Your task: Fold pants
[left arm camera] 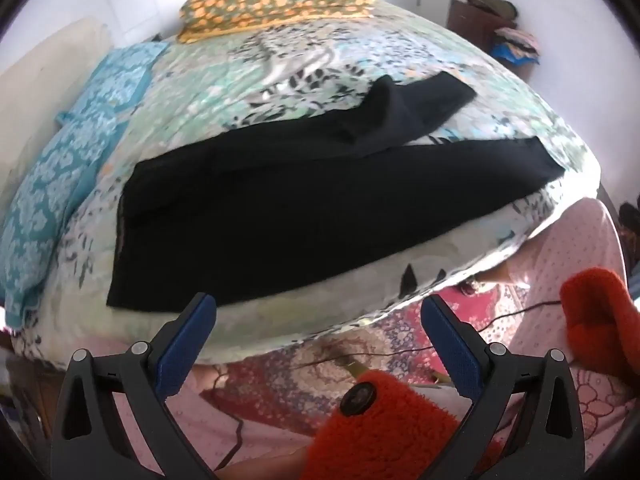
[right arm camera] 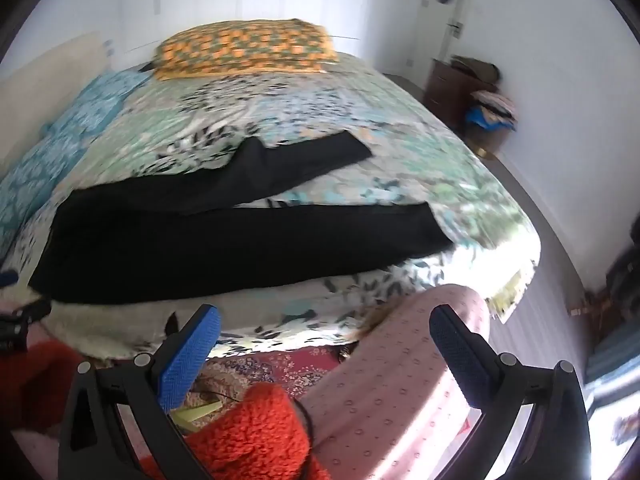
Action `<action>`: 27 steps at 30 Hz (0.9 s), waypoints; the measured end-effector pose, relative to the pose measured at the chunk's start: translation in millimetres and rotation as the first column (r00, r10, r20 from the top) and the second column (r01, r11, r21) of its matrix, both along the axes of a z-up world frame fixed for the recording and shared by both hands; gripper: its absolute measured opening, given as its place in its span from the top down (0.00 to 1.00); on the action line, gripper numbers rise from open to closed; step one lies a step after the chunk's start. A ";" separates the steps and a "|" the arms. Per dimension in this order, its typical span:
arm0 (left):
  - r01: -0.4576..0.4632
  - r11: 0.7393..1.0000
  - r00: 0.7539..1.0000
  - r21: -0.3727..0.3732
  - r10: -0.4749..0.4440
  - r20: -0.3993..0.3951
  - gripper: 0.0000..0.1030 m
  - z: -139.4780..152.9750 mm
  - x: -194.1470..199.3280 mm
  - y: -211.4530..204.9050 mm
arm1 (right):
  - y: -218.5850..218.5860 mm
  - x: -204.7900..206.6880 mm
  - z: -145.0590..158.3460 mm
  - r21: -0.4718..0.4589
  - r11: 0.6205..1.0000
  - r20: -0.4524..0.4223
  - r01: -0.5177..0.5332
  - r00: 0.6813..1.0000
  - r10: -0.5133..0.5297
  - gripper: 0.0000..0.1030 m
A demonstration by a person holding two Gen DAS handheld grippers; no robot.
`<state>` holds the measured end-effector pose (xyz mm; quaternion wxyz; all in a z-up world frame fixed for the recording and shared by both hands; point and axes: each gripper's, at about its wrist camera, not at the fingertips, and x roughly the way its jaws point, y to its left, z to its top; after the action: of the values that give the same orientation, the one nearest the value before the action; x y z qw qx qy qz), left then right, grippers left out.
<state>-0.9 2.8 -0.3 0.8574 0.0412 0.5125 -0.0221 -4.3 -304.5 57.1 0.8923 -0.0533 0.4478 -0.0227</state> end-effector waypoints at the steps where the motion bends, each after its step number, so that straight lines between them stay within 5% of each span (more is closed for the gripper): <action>1: -0.008 1.000 1.000 -0.001 0.008 -0.001 0.01 -0.2 -1.0 2.3 | 4.7 -0.4 -1.1 -0.002 1.000 -0.001 -0.019 1.000 0.019 0.00; 27: -0.110 0.993 0.994 0.038 0.110 0.010 0.01 -0.3 -4.7 19.1 | 51.5 4.2 -4.5 0.035 0.970 -0.017 -0.241 0.970 0.242 0.00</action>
<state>-5.5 21.9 -0.6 0.8585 0.0295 0.5108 0.0351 -0.1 -253.1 52.7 0.8843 -0.0932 0.4477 0.0940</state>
